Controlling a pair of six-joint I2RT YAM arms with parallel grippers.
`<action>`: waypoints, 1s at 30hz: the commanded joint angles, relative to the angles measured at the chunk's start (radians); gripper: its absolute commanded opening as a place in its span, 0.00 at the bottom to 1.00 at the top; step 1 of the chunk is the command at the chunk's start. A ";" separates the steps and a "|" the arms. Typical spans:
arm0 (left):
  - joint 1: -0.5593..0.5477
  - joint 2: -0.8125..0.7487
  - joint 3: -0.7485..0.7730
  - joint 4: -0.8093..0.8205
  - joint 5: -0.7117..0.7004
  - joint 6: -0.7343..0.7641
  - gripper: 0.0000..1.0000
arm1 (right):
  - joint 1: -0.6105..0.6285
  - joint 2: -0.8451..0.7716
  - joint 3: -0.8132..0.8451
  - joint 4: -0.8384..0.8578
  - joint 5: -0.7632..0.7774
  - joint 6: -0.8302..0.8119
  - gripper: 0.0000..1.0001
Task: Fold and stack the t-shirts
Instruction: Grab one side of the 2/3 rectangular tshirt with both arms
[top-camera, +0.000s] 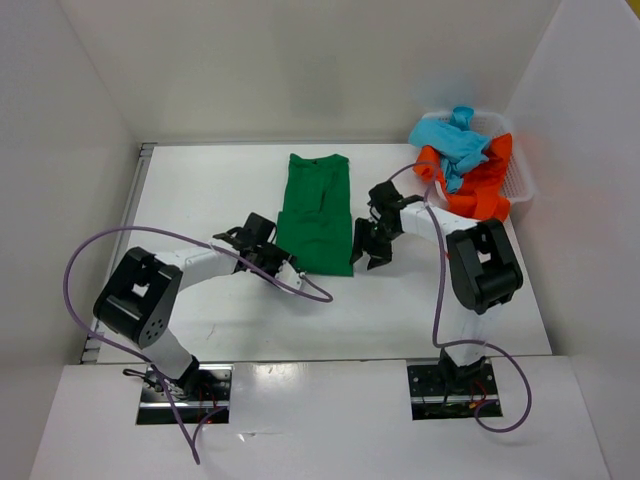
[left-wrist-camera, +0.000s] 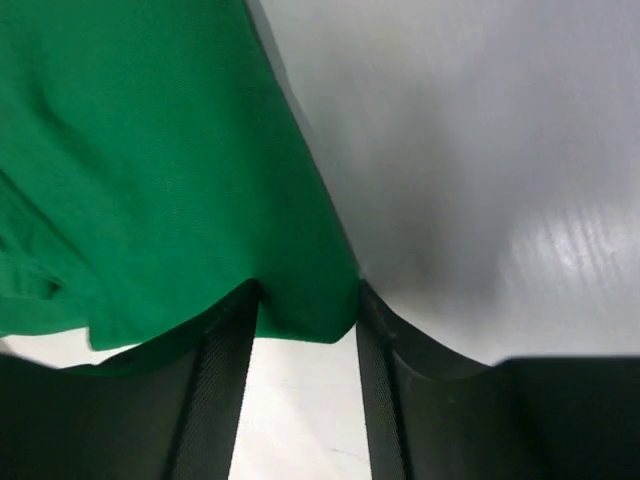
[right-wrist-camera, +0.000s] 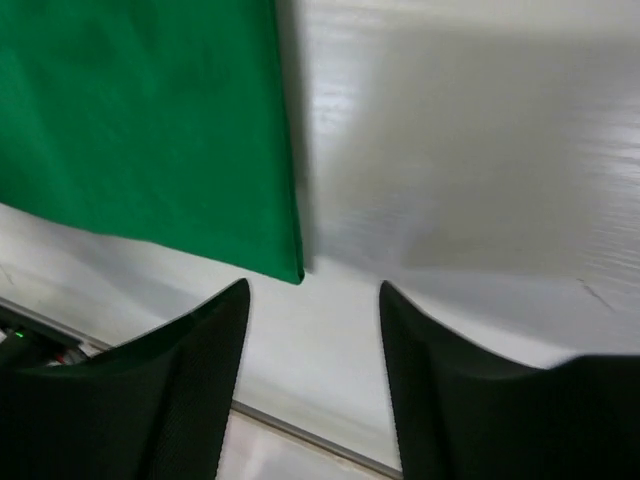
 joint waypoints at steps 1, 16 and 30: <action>-0.016 0.017 0.004 -0.001 0.066 -0.024 0.49 | 0.044 -0.044 -0.025 0.105 -0.032 0.055 0.63; -0.025 0.026 0.032 0.041 0.100 -0.152 0.15 | 0.078 0.029 -0.077 0.105 -0.047 0.129 0.66; -0.025 -0.001 0.032 0.042 0.150 -0.256 0.09 | 0.078 0.083 -0.097 0.177 -0.067 0.186 0.02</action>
